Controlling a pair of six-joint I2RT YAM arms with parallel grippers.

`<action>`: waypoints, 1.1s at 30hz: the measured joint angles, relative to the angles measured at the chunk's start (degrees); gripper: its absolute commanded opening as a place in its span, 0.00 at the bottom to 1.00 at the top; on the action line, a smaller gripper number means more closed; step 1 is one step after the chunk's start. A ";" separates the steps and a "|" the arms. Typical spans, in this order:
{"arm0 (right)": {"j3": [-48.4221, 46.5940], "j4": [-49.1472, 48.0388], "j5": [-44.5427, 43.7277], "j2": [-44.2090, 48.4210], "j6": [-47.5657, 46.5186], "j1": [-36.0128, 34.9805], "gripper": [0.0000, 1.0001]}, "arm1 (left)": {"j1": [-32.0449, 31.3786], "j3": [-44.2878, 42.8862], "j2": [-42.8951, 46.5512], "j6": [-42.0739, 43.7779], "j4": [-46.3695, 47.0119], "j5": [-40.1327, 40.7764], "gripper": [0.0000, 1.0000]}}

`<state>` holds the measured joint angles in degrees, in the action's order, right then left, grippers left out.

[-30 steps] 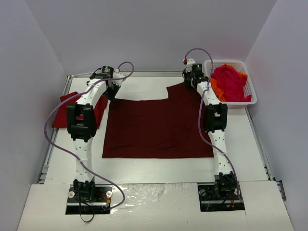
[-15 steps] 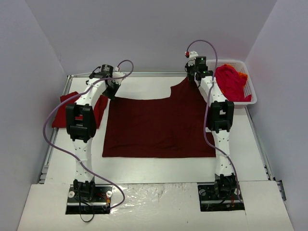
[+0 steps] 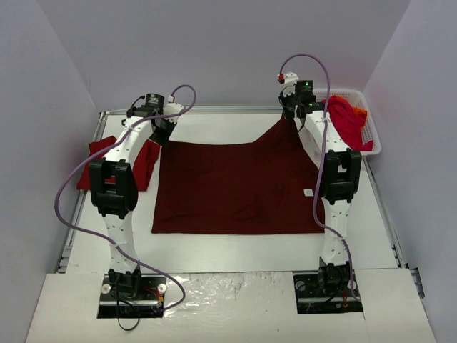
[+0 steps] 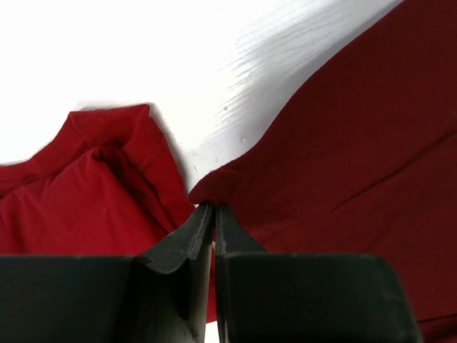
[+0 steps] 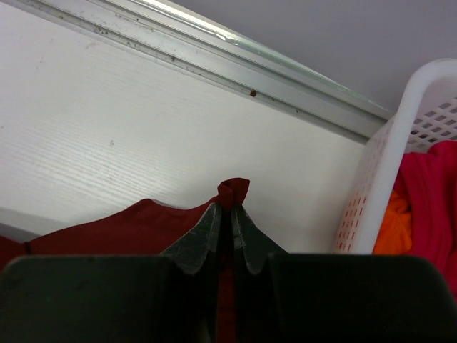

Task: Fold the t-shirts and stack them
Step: Grap the side of the flattened tshirt furthest away from the robot with both arms

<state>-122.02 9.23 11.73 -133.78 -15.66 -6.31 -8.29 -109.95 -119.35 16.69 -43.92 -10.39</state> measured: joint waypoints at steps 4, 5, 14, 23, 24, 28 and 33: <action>3.91 0.00 0.04 4.13 -1.16 0.00 0.00 | 0.00 1.86 1.36 0.17 0.35 -0.33 0.02; 4.79 0.02 0.02 5.05 -1.36 0.00 0.00 | 0.00 2.43 1.62 0.20 0.35 -0.39 0.02; 10.40 1.07 0.04 10.32 -2.51 0.00 0.00 | 0.00 7.61 4.52 0.68 0.76 -0.72 0.02; 15.45 2.29 0.07 15.50 -2.62 0.00 0.00 | 0.00 11.72 9.53 0.92 1.66 -1.79 0.02; 15.87 2.51 0.07 16.13 -2.62 0.00 0.00 | 0.00 11.89 9.77 0.94 1.77 -1.79 0.02; 18.01 3.04 0.24 18.91 -2.58 0.00 0.00 | 0.00 13.40 10.86 1.11 2.23 -1.99 0.02; 20.79 3.69 1.09 21.81 -2.58 0.00 0.00 | 0.00 16.02 11.61 1.29 2.45 -2.14 0.02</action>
<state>-101.23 12.93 12.82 -111.96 -18.24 -6.31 -8.29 -93.93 -107.74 17.98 -41.47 -12.53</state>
